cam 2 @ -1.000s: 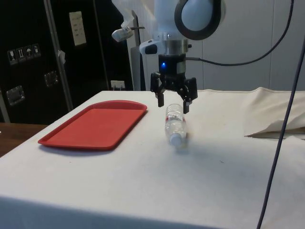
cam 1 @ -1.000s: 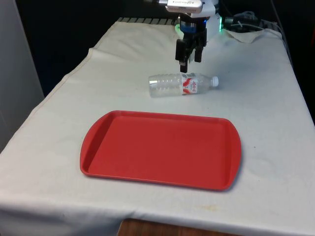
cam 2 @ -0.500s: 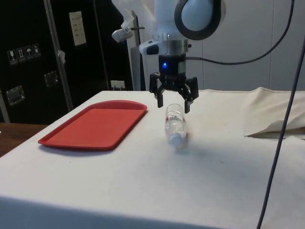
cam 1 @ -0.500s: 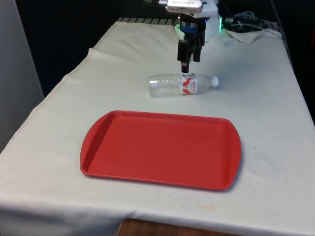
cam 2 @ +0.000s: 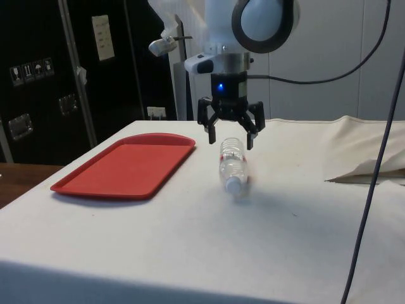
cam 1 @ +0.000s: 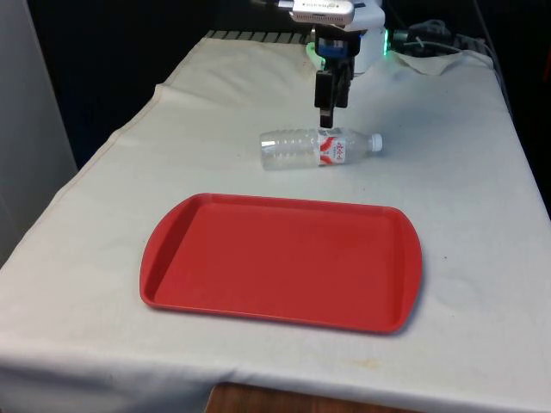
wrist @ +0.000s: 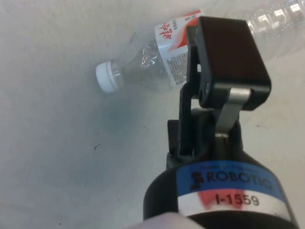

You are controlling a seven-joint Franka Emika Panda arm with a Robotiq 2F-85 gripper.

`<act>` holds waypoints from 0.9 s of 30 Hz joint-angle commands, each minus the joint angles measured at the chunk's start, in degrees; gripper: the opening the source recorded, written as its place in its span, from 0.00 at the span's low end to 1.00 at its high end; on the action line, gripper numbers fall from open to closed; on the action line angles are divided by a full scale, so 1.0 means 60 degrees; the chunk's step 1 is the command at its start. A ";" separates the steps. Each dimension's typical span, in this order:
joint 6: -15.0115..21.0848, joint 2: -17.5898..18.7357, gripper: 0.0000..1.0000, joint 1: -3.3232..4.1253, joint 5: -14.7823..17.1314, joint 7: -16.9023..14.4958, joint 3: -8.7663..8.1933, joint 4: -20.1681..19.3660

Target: Place the bottle upright on the tray.

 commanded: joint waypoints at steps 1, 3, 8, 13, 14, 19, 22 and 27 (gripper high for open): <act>0.0010 -0.0048 1.00 0.0010 0.0172 -0.0220 0.0057 -0.0029; 0.0010 -0.0048 1.00 0.0010 0.0172 -0.0277 0.0057 -0.0029; 0.0000 -0.0038 1.00 0.0010 0.0172 -0.0649 0.0057 -0.0029; -0.0019 0.0000 1.00 0.0000 0.0000 -0.0707 0.0010 0.0000; 0.0000 -0.0038 1.00 0.0010 0.0172 -0.0964 0.0057 -0.0029; -0.0010 -0.0029 1.00 0.0010 0.0172 -0.1337 0.0067 -0.0038; -0.0010 -0.0029 1.00 0.0010 0.0172 -0.1518 0.0067 -0.0038; -0.0010 -0.0029 1.00 0.0010 0.0162 -0.1814 0.0067 -0.0038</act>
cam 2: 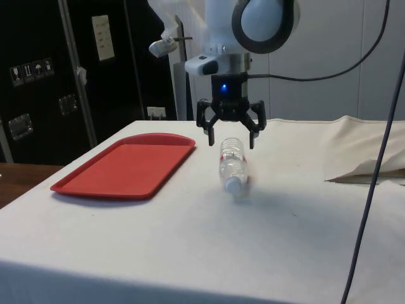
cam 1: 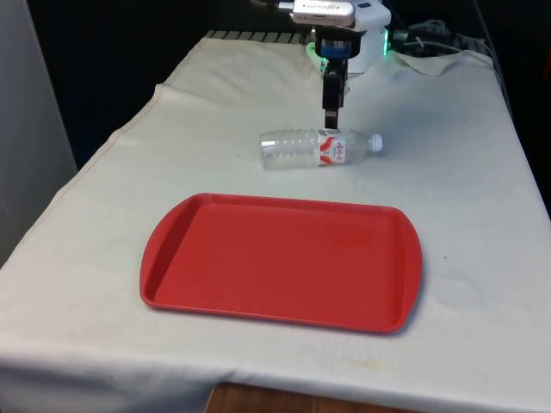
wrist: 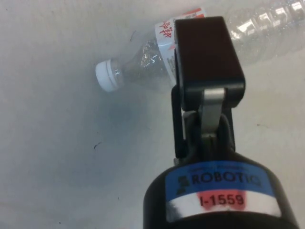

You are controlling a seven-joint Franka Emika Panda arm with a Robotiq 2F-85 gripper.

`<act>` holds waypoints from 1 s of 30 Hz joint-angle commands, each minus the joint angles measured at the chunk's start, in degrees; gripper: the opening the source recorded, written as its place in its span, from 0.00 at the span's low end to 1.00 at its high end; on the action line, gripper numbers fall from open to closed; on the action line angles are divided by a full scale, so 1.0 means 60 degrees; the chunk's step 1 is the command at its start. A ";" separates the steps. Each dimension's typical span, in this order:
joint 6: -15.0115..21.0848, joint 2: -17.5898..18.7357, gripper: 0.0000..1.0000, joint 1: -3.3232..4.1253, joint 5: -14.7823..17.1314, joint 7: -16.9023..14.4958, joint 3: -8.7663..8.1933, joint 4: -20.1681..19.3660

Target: Place the bottle upright on the tray.

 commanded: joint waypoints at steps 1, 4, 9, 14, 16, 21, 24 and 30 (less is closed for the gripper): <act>0.0019 -0.0038 1.00 0.0010 0.0162 -0.0220 0.0057 -0.0029; -0.0010 0.0000 1.00 0.0000 0.0000 -0.0181 0.0000 0.0000; 0.0000 -0.0029 1.00 0.0010 0.0153 -0.0716 0.0057 -0.0029; 0.0000 -0.0019 1.00 0.0010 0.0153 -0.1022 0.0057 -0.0029; 0.0000 -0.0019 1.00 0.0010 0.0153 -0.1146 0.0057 -0.0029; -0.0010 -0.0010 1.00 0.0010 0.0153 -0.1509 0.0057 -0.0029; -0.0010 -0.0010 1.00 0.0010 0.0153 -0.1633 0.0057 -0.0029; -0.0029 -0.0010 1.00 0.0010 0.0143 -0.2063 0.0057 -0.0029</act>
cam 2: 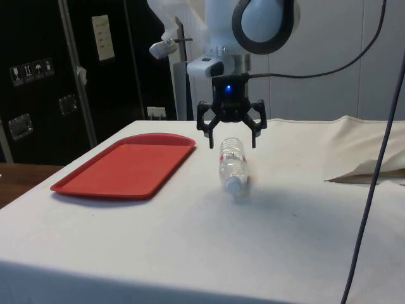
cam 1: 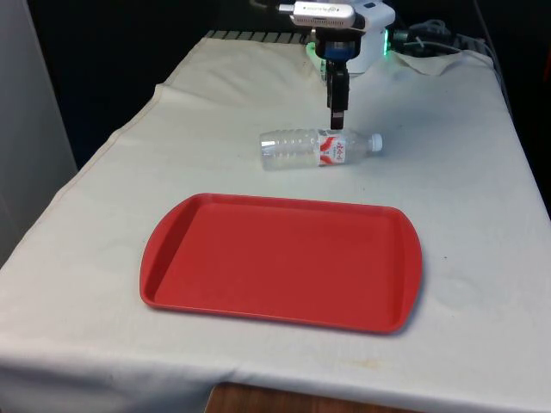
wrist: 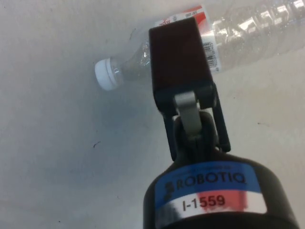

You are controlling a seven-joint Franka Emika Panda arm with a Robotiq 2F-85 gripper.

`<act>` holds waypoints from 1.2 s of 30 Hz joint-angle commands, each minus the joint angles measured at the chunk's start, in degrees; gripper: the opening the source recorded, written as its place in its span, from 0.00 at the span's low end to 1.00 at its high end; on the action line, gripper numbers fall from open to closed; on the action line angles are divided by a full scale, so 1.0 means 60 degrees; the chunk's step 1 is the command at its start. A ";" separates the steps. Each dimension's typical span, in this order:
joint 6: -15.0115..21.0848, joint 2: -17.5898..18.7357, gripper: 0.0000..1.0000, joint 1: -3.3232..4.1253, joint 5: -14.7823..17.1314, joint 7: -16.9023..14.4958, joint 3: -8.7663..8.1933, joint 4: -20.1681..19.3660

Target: Place the bottle upright on the tray.

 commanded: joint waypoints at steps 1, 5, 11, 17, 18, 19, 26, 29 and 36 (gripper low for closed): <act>0.0010 -0.0038 1.00 0.0010 0.0143 -0.0201 0.0048 -0.0019; 0.0000 -0.0029 1.00 0.0010 0.0143 -0.0392 0.0048 -0.0019; -0.0029 -0.0029 1.00 0.0010 0.0134 -0.0821 0.0038 -0.0019; -0.0067 -0.0029 1.00 0.0010 0.0124 -0.1175 0.0038 -0.0010; -0.0067 -0.0029 1.00 0.0010 0.0115 -0.1241 0.0038 -0.0010; -0.0076 -0.0029 1.00 0.0010 0.0115 -0.1299 0.0038 -0.0010; -0.0115 -0.0029 1.00 0.0010 0.0115 -0.1709 0.0038 -0.0010; -0.0134 -0.0029 1.00 0.0010 0.0095 -0.1862 0.0038 -0.0010; -0.0172 -0.0010 1.00 0.0010 0.0029 -0.1910 0.0019 0.0010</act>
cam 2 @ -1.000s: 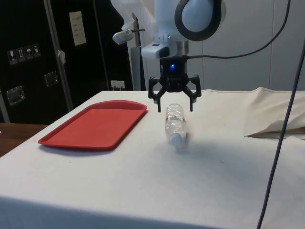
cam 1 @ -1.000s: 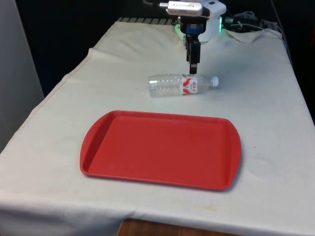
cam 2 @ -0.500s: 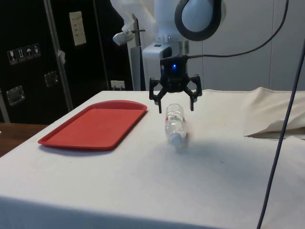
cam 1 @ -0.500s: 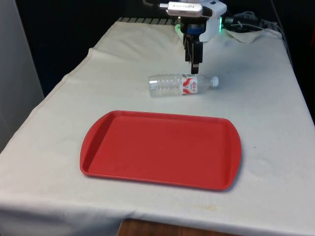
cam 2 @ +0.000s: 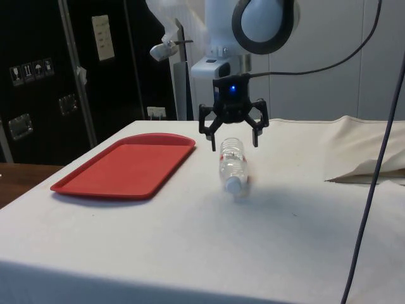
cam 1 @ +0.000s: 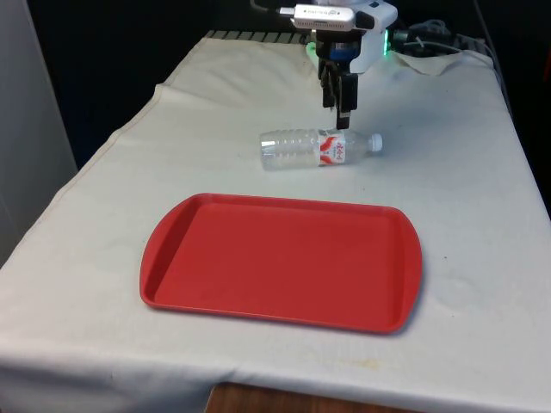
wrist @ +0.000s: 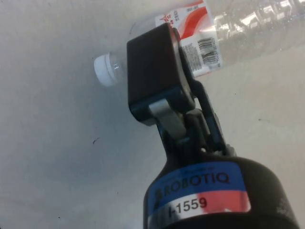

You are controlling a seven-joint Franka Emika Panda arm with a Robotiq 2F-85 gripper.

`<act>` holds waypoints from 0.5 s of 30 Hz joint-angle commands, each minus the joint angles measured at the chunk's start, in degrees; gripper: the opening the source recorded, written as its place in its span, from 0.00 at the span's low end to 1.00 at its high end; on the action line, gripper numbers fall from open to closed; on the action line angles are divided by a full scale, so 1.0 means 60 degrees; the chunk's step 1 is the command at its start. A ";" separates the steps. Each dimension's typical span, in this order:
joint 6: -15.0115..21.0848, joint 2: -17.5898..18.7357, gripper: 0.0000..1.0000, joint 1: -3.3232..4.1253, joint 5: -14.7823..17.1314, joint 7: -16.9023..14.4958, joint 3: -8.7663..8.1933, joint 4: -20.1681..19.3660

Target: Place the bottle upright on the tray.

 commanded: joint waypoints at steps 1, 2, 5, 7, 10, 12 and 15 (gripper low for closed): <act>0.0000 -0.0010 1.00 0.0000 0.0029 -0.0029 0.0000 0.0000; 0.0000 -0.0010 1.00 0.0000 0.0019 -0.0019 0.0000 0.0010; -0.0048 0.0000 1.00 0.0000 0.0000 0.0000 0.0000 0.0010; -0.0038 0.0019 1.00 0.0000 0.0010 -0.0010 0.0000 0.0029; -0.0076 0.0010 1.00 0.0010 0.0000 0.0019 0.0010 0.0029; -0.0076 0.0019 1.00 0.0010 -0.0067 0.0067 -0.0010 0.0048; -0.0134 0.0000 1.00 0.0000 -0.0019 0.0010 0.0000 0.0038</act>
